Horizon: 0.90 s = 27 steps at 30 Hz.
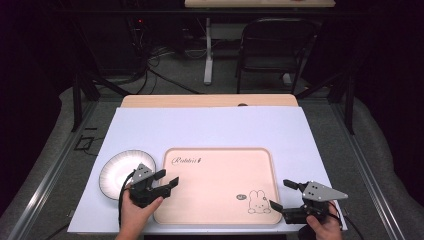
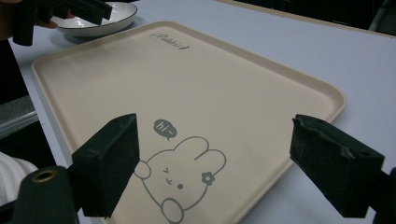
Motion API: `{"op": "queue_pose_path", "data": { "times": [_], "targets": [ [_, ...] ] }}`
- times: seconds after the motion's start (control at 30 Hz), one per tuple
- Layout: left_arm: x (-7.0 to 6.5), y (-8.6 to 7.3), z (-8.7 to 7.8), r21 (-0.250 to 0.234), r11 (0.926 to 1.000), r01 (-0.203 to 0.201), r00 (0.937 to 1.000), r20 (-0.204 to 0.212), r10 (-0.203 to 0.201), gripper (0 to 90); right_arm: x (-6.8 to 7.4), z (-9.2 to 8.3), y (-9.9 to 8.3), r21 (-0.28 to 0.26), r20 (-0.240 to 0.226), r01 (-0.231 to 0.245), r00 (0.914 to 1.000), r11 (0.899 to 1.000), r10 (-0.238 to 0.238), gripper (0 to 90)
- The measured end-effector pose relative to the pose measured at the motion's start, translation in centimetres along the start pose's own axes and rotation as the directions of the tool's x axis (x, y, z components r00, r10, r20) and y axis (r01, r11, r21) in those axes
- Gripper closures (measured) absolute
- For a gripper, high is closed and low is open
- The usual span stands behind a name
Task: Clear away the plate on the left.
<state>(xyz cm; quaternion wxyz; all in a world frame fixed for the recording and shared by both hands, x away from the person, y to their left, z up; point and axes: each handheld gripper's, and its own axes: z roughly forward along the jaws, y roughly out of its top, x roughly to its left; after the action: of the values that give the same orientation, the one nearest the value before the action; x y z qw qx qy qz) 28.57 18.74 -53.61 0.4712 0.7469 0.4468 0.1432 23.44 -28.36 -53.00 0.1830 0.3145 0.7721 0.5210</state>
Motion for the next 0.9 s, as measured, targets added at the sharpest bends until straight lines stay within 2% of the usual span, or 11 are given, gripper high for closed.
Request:
{"op": "queue_pose_path", "data": {
  "times": [0.37,0.7,0.9],
  "targets": [
    [0.4,-0.1,-0.1,0.008,0.9996,0.027,0.9996,-0.004,-0.027,38.9,0.1,0.0,0.0,0.002,-0.001,0.002,1.0,1.0,-0.002,15.2],
    [0.9,-0.1,-0.3,0.003,0.997,0.077,0.997,-0.009,-0.077,38.5,0.0,0.0,0.0,0.001,-0.002,0.002,1.0,1.0,-0.002,15.2],
    [1.1,0.0,-0.6,-0.002,0.9964,0.085,0.9963,-0.016,-0.085,38.5,0.1,0.1,0.0,0.002,-0.002,0.002,1.0,1.0,-0.002,15.2]
  ]
}}
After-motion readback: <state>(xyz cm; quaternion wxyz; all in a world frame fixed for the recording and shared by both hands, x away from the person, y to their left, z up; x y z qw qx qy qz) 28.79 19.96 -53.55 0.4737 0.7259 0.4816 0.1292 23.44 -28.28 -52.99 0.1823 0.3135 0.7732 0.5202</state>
